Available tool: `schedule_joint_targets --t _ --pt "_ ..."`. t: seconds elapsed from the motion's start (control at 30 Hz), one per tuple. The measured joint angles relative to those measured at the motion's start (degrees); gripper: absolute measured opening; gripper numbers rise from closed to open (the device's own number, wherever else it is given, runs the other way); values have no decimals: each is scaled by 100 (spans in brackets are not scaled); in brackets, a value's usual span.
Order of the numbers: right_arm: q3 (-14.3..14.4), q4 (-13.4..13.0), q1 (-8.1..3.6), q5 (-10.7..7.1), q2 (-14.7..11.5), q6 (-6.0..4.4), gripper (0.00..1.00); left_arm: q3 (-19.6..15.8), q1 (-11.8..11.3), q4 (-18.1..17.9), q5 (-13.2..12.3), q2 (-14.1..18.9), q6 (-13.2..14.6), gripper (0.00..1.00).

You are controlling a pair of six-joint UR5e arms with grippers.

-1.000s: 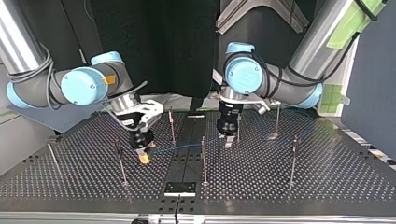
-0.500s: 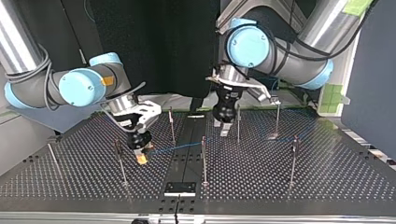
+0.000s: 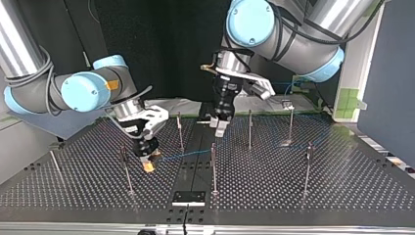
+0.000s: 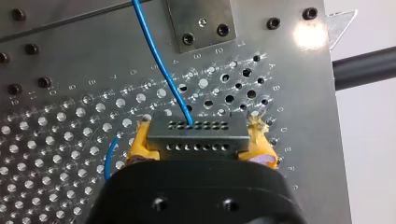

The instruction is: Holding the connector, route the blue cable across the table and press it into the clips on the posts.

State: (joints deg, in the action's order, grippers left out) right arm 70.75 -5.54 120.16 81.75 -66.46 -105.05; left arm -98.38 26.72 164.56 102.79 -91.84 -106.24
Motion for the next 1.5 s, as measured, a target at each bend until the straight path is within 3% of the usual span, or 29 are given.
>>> schedule_joint_targets --t 0.17,0.43,0.6,0.9,1.2,1.5 --pt "-4 14 9 0 -14 1 0 193 237 43 207 -49 32 100" --pt "-11 17 6 4 -115 -12 0 603 655 422 325 -412 183 100" --pt "-10 22 0 0 -158 -24 0 848 784 590 434 -655 229 100" --pt "-5 26 -4 0 -186 -34 0 1298 705 836 593 -1107 233 100" --pt "-5 27 -4 -6 -193 -43 0 1710 510 848 698 -1514 233 100" --pt "-6 31 -12 -9 -194 -44 0 2134 380 760 703 -1618 236 100"
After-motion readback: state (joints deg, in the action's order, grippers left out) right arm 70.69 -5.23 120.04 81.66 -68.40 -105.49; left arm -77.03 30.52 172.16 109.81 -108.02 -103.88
